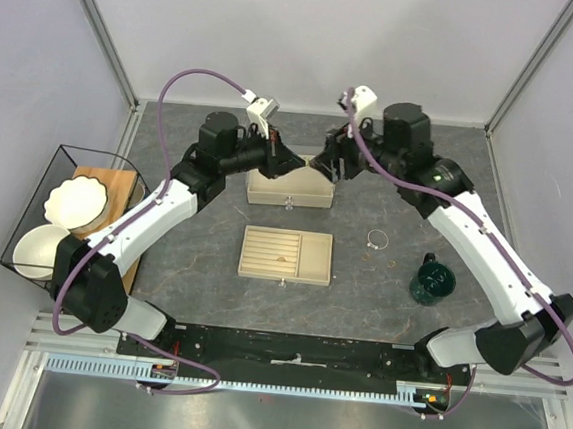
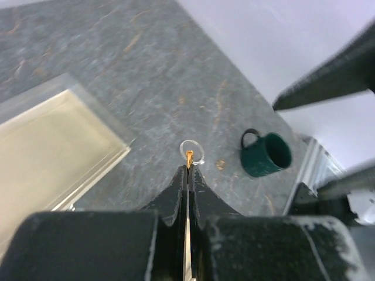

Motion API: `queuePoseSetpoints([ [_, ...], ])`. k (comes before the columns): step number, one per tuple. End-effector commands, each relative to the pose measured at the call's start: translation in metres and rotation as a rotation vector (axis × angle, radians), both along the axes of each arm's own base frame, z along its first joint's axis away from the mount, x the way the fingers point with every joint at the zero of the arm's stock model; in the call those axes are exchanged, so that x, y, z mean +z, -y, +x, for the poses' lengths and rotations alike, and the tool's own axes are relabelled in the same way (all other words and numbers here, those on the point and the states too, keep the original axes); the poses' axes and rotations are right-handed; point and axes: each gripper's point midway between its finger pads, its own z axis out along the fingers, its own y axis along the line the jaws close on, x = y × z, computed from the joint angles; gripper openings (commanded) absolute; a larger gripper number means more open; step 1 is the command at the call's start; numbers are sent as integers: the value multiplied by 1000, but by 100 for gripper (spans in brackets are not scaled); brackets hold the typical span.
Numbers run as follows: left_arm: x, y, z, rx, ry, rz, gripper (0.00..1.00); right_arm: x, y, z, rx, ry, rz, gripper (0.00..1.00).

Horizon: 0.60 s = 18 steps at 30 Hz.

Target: Organize the mixed jewelry

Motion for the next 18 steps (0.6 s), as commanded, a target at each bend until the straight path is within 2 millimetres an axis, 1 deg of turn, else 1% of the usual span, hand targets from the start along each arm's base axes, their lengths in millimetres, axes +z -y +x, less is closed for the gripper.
queuePoseSetpoints([
  [1, 58, 4, -44, -334, 187, -153, 2, 28, 6, -28, 162, 23, 122, 61],
  [2, 66, 5, -58, -418, 223, -182, 2, 24, 5, -35, 196, 12, 127, 62],
  [3, 67, 4, -66, -451, 209, -203, 1, 25, 6, -37, 207, 21, 134, 62],
  [4, 70, 2, -72, -478, 218, -213, 2, 31, 9, -43, 221, 42, 146, 61],
  [5, 72, 2, -82, -533, 219, -222, 2, 25, 10, -46, 228, 38, 146, 61],
  [6, 77, 1, -89, -561, 232, -239, 2, 30, 11, -48, 239, 57, 160, 61],
  [8, 80, -1, -102, -625, 228, -248, 1, 32, 15, -52, 247, 68, 169, 61],
  [12, 82, -3, -110, -660, 239, -257, 2, 34, 9, -62, 324, 43, 203, 59],
  [18, 81, -3, -113, -672, 235, -256, 2, 35, 5, -63, 356, 30, 227, 56],
])
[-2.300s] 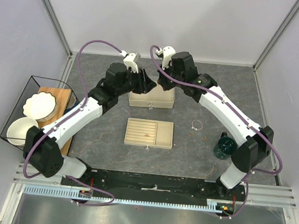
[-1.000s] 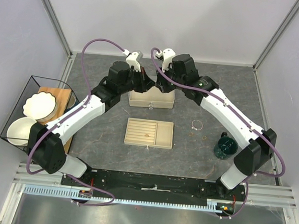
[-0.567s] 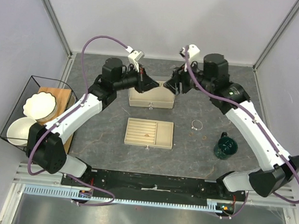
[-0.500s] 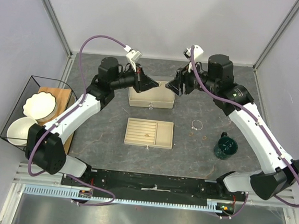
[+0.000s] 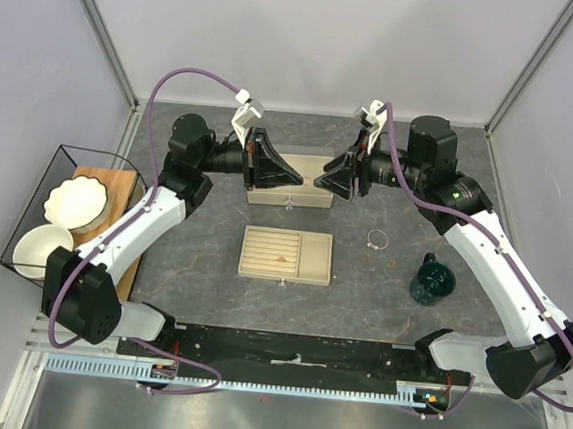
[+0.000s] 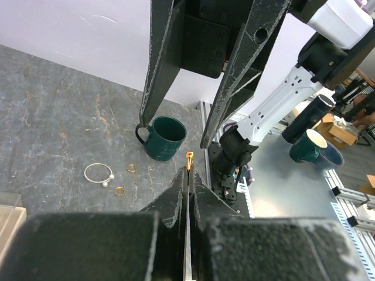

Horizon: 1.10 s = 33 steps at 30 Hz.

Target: Organize the mixed jewelry

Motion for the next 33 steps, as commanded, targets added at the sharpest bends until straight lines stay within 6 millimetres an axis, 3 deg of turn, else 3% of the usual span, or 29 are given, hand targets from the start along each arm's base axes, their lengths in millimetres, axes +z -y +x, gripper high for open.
queuePoseSetpoints([
  [1, 9, -4, -17, -61, 29, -14, 2, 17, -8, -11, 90, 30, 62, 56],
  [13, 8, -2, -11, -42, 7, -16, 2, 5, -16, -10, 129, -36, 95, 48],
  [33, 6, -1, -8, -25, -3, -18, 2, 4, -24, -11, 169, -79, 131, 31],
])
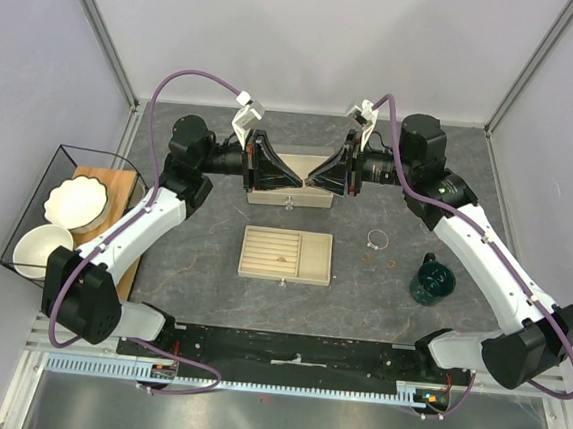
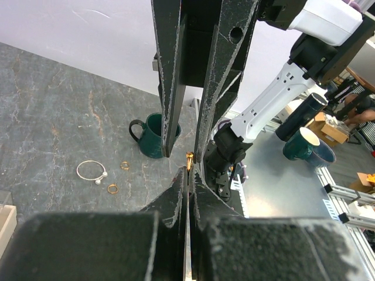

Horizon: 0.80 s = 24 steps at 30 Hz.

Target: Organize the mixed jewelry

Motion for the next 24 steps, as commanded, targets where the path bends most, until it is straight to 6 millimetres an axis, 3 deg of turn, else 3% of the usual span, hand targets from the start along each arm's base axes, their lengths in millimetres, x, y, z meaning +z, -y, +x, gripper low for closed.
queuePoseSetpoints([
  [1, 10, 0, -3, 0, 19, -20, 2, 5, -2, -1, 27, 16, 28, 30],
  [11, 9, 0, -1, 9, 14, -20, 2, 4, -3, -2, 33, 8, 33, 23],
  [21, 8, 1, 2, 24, 6, -22, 2, 6, -5, -2, 40, -14, 48, 4],
  [24, 7, 1, 6, 44, -2, -25, 6, 7, -5, -3, 40, -9, 52, 0],
])
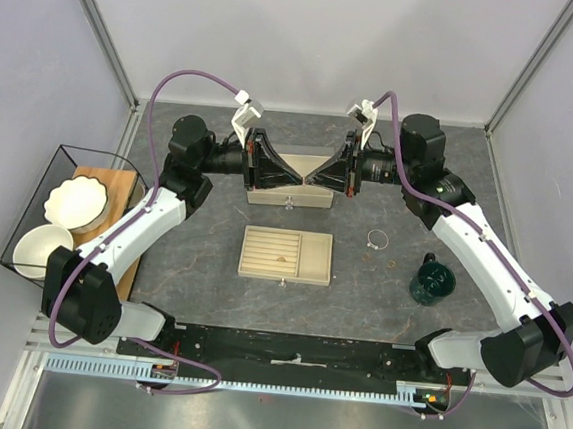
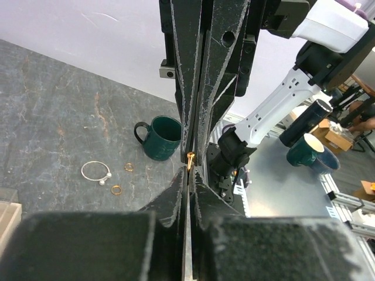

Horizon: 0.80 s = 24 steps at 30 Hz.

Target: Organize the mixed jewelry

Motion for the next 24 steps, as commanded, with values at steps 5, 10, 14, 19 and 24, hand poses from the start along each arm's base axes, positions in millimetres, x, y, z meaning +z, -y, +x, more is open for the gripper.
queuePoseSetpoints([
  [5, 5, -3, 10, 90, -6, -21, 48, 7, 5, 13, -67, 66, -30, 0],
  [10, 12, -30, 24, 232, 16, -38, 76, -6, 17, 30, -160, 100, -145, 0],
  [14, 23, -66, 44, 391, -5, -55, 79, -24, 24, 46, -240, 169, -283, 0],
  [19, 20, -127, 90, 730, -90, 12, 79, -82, 13, 51, -256, 237, -531, 0],
  [24, 31, -166, 111, 928, -97, 78, 79, -137, -1, 47, -158, 313, -739, 0],
])
